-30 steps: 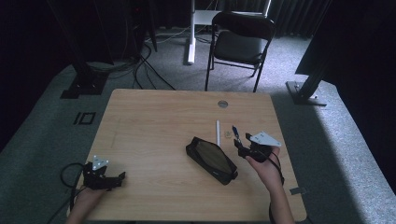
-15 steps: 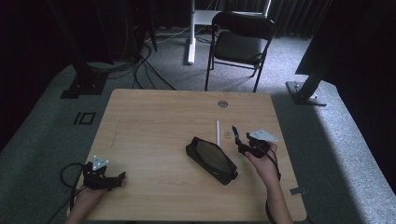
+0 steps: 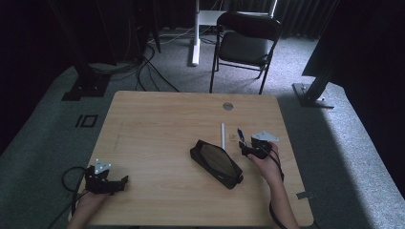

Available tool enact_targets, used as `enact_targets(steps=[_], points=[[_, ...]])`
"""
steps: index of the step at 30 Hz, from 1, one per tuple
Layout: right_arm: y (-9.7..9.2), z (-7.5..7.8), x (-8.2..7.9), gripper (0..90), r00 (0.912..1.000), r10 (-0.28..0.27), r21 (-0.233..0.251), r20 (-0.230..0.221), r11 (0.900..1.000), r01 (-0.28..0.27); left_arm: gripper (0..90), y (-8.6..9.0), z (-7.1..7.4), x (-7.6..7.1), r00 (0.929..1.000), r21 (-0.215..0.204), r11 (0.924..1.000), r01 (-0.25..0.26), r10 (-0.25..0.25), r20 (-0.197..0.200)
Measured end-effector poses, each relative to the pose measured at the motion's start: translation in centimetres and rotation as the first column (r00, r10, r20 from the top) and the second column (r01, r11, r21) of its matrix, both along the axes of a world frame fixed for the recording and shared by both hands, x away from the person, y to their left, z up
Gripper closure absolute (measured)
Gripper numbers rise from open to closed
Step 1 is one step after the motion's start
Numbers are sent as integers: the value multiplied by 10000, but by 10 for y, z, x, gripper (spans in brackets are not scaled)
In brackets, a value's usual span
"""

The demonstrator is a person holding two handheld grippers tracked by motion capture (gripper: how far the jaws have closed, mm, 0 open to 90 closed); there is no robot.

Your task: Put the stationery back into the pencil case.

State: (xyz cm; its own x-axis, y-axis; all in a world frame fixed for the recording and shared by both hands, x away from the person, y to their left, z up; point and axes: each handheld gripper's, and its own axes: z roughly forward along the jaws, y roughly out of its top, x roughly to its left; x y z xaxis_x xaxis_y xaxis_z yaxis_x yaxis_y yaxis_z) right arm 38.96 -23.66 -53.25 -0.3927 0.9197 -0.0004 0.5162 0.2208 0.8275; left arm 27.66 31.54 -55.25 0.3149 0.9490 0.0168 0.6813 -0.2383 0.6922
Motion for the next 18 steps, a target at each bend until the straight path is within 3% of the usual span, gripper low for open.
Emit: enact_targets(steps=[18], points=[[8, -12, 16, 462, 9981, -24, -496, -623, 9988, -7, 4, 0, 0, 0, 10000, 1, 10000, 1, -1, -1]])
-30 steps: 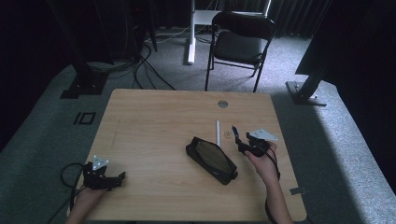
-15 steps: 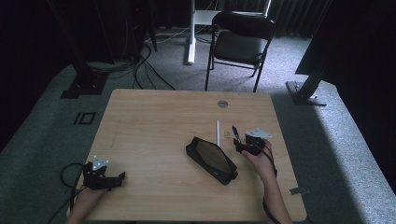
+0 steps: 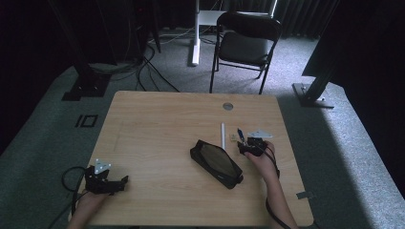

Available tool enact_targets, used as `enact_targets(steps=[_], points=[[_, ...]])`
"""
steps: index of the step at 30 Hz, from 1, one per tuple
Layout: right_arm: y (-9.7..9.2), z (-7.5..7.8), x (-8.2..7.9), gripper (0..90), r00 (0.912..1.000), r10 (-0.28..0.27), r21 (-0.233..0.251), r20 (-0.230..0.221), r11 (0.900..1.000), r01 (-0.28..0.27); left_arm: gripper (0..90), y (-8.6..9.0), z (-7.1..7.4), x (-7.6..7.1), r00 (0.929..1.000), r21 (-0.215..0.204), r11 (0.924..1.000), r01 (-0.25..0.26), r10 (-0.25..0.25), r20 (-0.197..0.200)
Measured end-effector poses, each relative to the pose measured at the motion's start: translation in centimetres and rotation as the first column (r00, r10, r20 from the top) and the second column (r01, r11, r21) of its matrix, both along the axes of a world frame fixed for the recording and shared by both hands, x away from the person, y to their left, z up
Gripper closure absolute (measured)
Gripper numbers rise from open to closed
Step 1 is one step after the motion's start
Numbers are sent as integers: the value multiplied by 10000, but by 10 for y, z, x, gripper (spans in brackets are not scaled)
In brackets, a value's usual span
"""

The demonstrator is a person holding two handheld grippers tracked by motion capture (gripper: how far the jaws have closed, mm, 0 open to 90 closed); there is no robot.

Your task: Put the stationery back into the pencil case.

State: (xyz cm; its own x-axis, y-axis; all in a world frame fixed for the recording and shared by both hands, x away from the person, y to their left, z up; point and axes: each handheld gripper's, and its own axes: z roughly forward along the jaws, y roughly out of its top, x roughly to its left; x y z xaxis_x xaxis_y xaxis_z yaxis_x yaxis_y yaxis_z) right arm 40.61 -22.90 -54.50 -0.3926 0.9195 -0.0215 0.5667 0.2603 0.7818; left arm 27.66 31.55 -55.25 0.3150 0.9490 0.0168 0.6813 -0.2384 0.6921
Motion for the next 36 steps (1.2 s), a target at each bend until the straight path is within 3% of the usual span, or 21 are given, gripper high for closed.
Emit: enact_targets(steps=[10, 24, 30, 36], points=[[1, -5, 11, 554, 9992, -317, -366, -244, 9989, 308, 4, 0, 0, 0, 10000, 1, 10000, 0, 0, -1], [3, -3, 17, 672, 9960, -593, -87, -665, 9982, 588, 4, 0, 0, 0, 10000, 2, 10000, 2, -2, 0], [1, -4, 19, 768, 9916, -1105, 113, -671, 9937, 1115, 4, 0, 0, 0, 10000, 2, 10000, 0, 0, 1], [0, -3, 20, 794, 9881, -1323, 360, -784, 9901, 1354, 4, 0, 0, 0, 10000, 3, 10000, 1, -1, 0]])
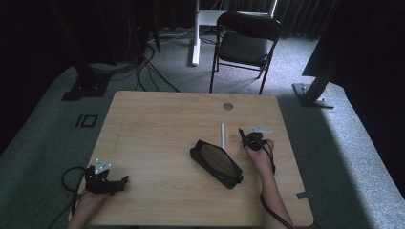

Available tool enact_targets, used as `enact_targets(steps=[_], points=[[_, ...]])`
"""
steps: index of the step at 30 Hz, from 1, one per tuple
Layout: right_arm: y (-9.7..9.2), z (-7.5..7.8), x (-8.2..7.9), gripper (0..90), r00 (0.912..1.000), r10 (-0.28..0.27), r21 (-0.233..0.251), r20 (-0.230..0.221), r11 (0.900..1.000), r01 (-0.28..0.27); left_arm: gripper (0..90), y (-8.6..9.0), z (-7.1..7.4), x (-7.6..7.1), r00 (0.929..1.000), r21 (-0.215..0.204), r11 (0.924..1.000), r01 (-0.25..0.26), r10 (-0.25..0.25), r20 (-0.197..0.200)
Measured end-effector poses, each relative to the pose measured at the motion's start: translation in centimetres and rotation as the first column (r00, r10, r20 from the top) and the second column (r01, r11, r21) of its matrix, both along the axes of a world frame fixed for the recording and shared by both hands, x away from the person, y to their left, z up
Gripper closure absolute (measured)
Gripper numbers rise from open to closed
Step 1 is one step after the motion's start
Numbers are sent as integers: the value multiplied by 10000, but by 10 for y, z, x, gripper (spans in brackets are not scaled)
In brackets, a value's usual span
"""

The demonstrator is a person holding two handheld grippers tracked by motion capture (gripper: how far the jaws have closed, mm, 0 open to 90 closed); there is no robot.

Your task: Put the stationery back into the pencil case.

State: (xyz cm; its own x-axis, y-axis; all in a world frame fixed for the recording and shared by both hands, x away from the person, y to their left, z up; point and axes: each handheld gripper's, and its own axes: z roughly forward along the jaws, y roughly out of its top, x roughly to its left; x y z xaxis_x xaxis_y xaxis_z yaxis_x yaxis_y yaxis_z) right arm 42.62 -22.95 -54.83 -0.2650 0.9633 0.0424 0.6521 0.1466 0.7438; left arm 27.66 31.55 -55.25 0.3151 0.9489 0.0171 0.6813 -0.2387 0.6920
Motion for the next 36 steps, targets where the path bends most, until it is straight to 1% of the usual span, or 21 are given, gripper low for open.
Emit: enact_targets(steps=[3, 7, 9, 10, 12, 18, 27, 30, 34, 36], points=[[-3, 1, -1, 794, 9999, -116, 160, 16, 9998, 116, 4, 0, 0, 0, 10000, 0, 10000, 0, 0, -1], [-8, 8, -3, 794, 9998, -139, 418, 155, 9990, 132, 3, 0, 0, 0, 10000, 1, 10000, -2, 2, -1], [-9, 9, -3, 794, 9998, -112, 394, 172, 9992, 106, 4, 0, 0, 0, 10000, -1, 10000, -1, 1, 1], [-11, 13, -5, 794, 9998, -69, 402, 169, 9992, 62, 4, 0, 0, 0, 10000, 1, 10000, 0, 0, -1], [-13, 16, -6, 795, 9997, -81, 353, 211, 9993, 73, 4, 0, 0, 0, 10000, 0, 10000, 0, 0, -1], [-17, 27, -11, 795, 9993, 90, 596, 370, 9982, -112, 3, 0, 0, 0, 10000, -1, 10000, -1, 1, 0], [-20, 45, -18, 795, 9980, 343, 623, 537, 9973, -376, 3, 0, 0, 0, 10000, -1, 10000, -1, 1, 0], [-21, 49, -21, 795, 9977, 378, 626, 570, 9972, -413, 3, 0, 0, 0, 10000, -1, 10000, 0, 0, 0], [-22, 53, -24, 795, 9973, 383, 754, 620, 9962, -430, 3, 0, 0, 0, 10000, -1, 10000, 0, 0, 0], [-21, 55, -25, 795, 9967, 516, 744, 629, 9956, -563, 4, 0, 0, 0, 10000, 1, 10000, 0, 0, 0]])
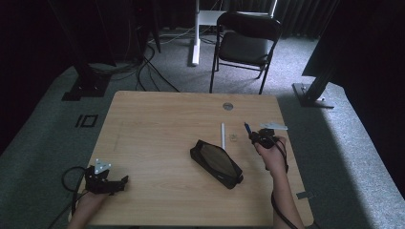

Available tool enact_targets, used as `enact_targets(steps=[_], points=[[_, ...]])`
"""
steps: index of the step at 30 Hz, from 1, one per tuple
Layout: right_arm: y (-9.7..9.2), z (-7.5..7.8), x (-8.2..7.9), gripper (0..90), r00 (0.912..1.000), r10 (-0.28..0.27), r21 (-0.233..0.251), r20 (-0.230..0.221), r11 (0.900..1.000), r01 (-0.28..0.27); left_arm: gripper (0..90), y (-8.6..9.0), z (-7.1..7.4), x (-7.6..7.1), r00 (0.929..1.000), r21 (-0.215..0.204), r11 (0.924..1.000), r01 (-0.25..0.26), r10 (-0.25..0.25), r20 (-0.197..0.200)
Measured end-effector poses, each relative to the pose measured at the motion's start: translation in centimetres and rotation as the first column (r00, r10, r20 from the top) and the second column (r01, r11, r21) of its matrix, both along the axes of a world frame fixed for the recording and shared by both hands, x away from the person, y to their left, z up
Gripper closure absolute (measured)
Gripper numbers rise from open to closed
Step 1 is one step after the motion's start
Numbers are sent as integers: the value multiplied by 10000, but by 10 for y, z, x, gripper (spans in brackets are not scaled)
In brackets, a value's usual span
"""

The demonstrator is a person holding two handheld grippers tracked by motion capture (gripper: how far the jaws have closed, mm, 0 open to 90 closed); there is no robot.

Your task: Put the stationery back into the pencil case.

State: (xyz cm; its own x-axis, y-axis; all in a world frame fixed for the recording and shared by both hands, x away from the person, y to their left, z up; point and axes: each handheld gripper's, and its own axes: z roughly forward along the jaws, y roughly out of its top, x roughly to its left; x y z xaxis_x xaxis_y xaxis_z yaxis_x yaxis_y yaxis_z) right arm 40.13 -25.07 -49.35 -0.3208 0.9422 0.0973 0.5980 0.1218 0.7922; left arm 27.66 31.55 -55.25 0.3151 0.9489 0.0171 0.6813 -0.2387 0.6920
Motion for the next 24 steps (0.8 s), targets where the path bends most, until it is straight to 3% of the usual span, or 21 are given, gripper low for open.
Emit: enact_targets(steps=[24], points=[[27, 33, -22, 795, 9912, 1153, 254, 642, 9928, -1172, 3, 0, 0, 0, 10000, 1, 10000, 0, 0, 0]])
